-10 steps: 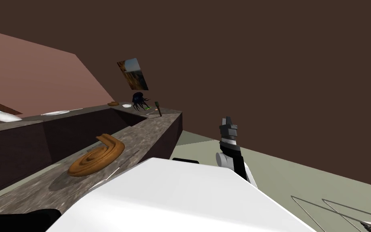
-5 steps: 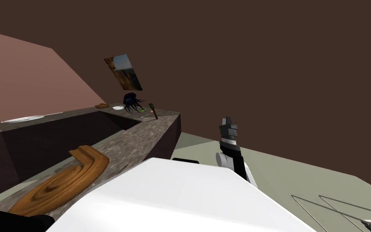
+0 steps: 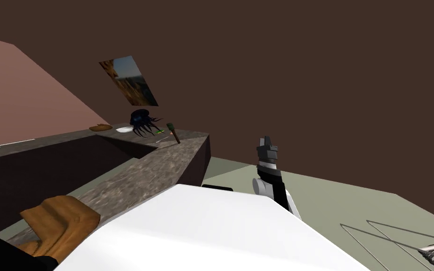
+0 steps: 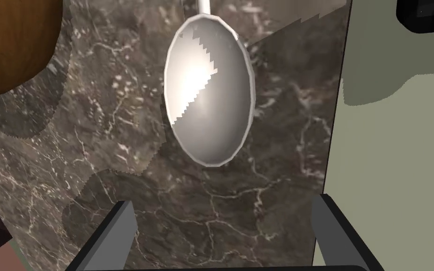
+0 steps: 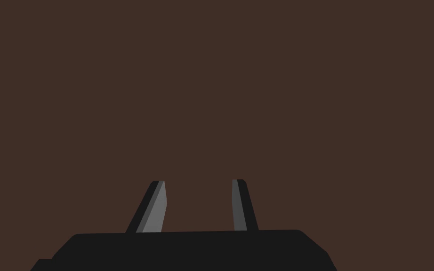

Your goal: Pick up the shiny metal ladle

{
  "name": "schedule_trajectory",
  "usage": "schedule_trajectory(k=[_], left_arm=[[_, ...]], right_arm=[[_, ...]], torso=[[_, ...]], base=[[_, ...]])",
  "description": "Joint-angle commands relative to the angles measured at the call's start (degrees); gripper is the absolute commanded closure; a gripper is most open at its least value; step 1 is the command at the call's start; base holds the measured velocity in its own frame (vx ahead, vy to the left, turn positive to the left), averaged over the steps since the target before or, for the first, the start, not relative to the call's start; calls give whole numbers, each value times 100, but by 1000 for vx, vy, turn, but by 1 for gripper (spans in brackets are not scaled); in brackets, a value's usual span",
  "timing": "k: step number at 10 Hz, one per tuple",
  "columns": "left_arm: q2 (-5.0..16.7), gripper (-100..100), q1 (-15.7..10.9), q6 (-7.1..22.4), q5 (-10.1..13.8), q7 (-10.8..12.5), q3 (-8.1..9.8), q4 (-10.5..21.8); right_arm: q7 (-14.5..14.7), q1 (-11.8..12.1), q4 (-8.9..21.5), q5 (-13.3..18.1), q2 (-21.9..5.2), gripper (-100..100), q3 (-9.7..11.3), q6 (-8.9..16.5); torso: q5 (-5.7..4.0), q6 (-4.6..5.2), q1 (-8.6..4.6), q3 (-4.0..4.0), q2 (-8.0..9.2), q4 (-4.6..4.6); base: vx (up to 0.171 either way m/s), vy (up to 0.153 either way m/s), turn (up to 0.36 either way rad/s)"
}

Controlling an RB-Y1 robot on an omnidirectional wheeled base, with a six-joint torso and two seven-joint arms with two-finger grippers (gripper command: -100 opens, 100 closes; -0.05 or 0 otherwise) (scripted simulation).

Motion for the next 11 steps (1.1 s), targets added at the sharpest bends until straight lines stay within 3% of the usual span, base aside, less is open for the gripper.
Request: schedule_trajectory(k=[1,5,6,7,8,10,11], left_arm=[[15,-100,41,157,232,-112,-153,-86],[3,-100,-133,394,556,-313,-574,-230],[16,-100,-67,308,568,-335,-530,-176],[23,0,-76,307,589,-362,-546,-173],[-20,-100,-267,291,500,-380,-600,2],[-74,-100,-507,272,392,-406,-670,221],[-76,-100,-429,299,382,-367,-635,122]], right_arm=[[0,0,0,0,0,0,0,0],[0,0,0,0,0,0,0,0],[0,-1,0,0,0,0,0,0],[0,-1,0,0,1,0,0,0],[0,-1,0,0,1,0,1,0],[0,-1,0,0,1,0,1,0],[0,-1,0,0,1,0,1,0]], torso=[[0,0,0,0,0,0],[0,-2,2,9,18,3],[1,-2,1,16,30,6],[-4,-4,-20,25,46,9],[-8,-5,-36,32,57,12],[-8,-5,-36,37,64,15],[-8,-5,-37,37,65,15]], base=[[198,96,-157],[114,106,-94],[29,44,-23],[7,10,1],[8,15,10],[7,19,13],[2,6,1]])
